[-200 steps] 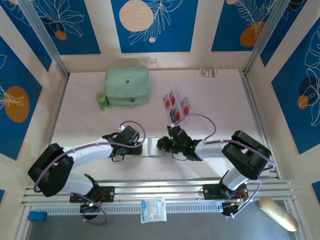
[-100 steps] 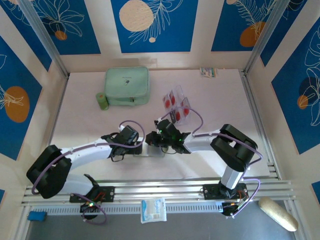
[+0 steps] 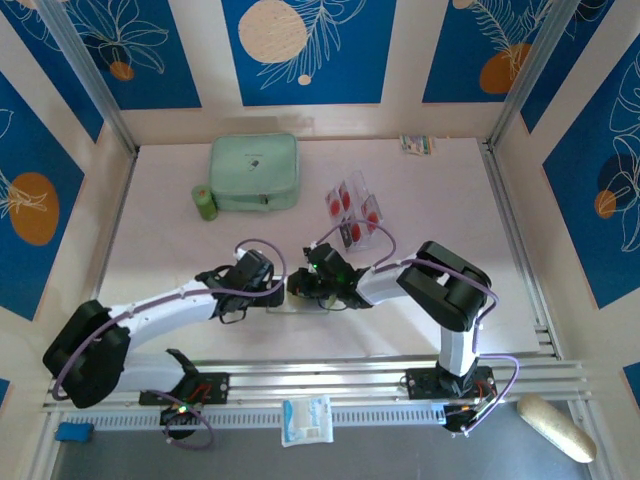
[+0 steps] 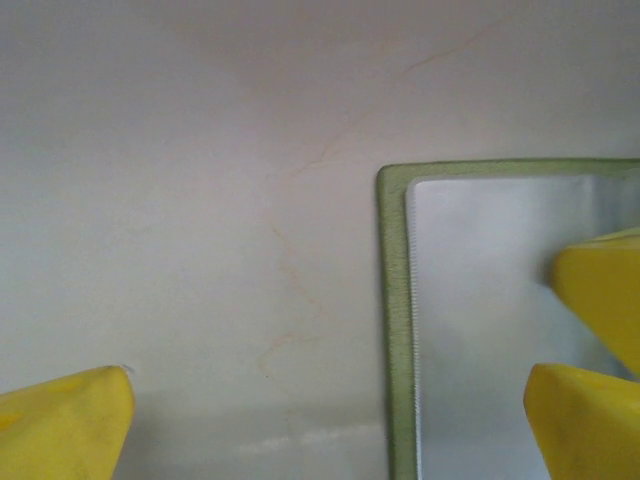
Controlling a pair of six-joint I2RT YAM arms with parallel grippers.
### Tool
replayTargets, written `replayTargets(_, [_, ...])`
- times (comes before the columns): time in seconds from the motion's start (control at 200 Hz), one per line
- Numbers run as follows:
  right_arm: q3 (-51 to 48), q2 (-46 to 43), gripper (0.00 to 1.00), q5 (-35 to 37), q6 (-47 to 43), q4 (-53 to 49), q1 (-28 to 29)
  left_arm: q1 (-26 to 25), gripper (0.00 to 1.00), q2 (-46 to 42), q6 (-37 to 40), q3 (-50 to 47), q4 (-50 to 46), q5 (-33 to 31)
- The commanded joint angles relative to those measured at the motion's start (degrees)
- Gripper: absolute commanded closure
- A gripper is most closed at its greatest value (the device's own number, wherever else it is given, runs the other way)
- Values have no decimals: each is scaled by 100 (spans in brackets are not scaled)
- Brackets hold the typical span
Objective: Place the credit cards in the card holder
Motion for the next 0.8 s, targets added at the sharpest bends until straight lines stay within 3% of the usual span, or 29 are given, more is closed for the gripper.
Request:
replayTargets(0.0, [-42, 232, 100, -17, 108, 20, 30, 68, 0, -247, -224, 103, 48, 238])
replayTargets(0.245, [-166, 174, 100, -7, 178, 127, 49, 67, 0, -440, -889, -64, 1233, 1015])
replayTargets(0.555, [-241, 61, 100, 6, 223, 215, 74, 70, 0, -266, -1771, -629, 2853, 1439])
replayTargets(0.67, [-293, -30, 100, 23, 224, 223, 79, 69, 0, -277, -1730, -570, 2556, 1281])
replayTargets(0.795, [-320, -110, 100, 41, 211, 201, 70, 69, 0, -471, -1462, -327, 1480, 680])
